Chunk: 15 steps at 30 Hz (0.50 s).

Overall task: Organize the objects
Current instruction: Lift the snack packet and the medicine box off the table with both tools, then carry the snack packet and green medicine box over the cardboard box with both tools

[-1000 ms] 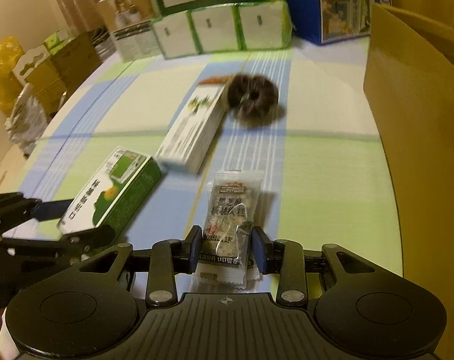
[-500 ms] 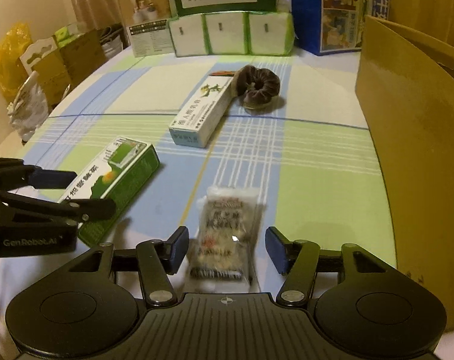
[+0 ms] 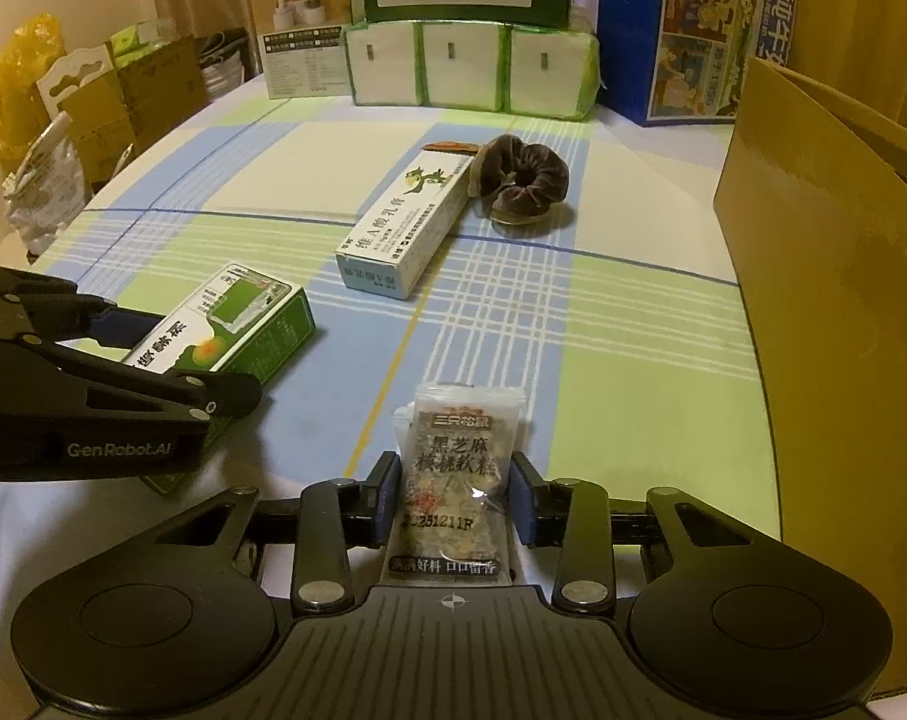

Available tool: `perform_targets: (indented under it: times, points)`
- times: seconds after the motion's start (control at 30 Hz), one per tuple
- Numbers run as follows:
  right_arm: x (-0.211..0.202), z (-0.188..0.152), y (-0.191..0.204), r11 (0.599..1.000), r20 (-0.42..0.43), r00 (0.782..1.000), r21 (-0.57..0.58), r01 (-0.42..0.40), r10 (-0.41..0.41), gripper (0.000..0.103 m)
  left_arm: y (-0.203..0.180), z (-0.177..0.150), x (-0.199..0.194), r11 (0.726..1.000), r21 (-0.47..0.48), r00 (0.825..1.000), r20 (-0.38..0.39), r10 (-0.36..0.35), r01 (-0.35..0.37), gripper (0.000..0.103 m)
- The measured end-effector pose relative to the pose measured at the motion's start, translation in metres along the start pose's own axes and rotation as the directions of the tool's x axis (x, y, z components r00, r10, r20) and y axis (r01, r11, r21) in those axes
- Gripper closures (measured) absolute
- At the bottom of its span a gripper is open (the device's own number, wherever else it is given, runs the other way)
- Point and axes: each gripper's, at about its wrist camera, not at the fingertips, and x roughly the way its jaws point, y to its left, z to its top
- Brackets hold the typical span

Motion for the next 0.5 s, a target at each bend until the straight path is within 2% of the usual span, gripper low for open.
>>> perform_targets:
  times: [0.27,0.5]
  points:
    - [-0.007,0.003,-0.003,1.0,0.017,1.0,0.027,0.01,-0.01,0.069,-0.002,-0.002,-0.008,1.0,-0.018,1.0,-0.004,0.012,-0.012,0.053]
    - [-0.022,0.009,-0.003,0.999,0.034,0.999,0.047,0.003,-0.005,0.069,-0.012,-0.001,-0.031,0.999,-0.04,1.0,0.025,-0.01,0.011,0.053]
